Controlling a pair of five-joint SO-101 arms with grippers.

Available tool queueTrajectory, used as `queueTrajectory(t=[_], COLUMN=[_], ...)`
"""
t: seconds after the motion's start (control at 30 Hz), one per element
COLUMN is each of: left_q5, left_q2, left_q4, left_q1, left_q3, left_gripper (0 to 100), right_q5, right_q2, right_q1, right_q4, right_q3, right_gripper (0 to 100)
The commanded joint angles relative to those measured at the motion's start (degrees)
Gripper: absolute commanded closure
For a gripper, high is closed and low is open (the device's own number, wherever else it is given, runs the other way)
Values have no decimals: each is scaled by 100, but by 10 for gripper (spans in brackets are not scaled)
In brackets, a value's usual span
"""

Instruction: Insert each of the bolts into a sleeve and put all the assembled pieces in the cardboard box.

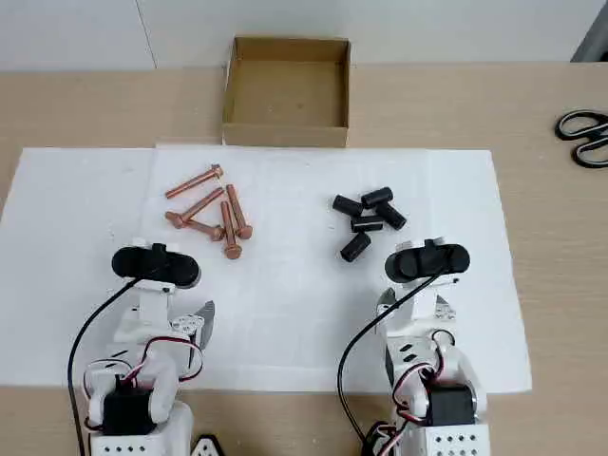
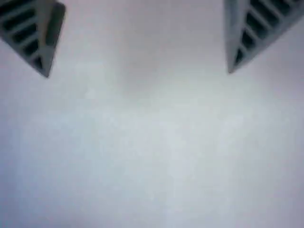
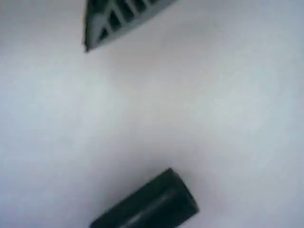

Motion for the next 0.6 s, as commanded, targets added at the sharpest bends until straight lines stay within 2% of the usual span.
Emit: queueTrajectory(t=[0.0, 0.47, 0.57], left_q5=[-18, -18, -9], left_q2=[-44, -35, -18], left_q4=[-123, -316, -193], left_q1=[18, 114, -202], left_q3=[-13, 22, -242], left_gripper=[773, 773, 773], right_q5=[35, 88, 563], right_q2=[-75, -75, -75], right_q1=[48, 101, 374], right_q4=[-92, -215, -198], right_q3=[-18, -9, -343], right_gripper=[804, 804, 804])
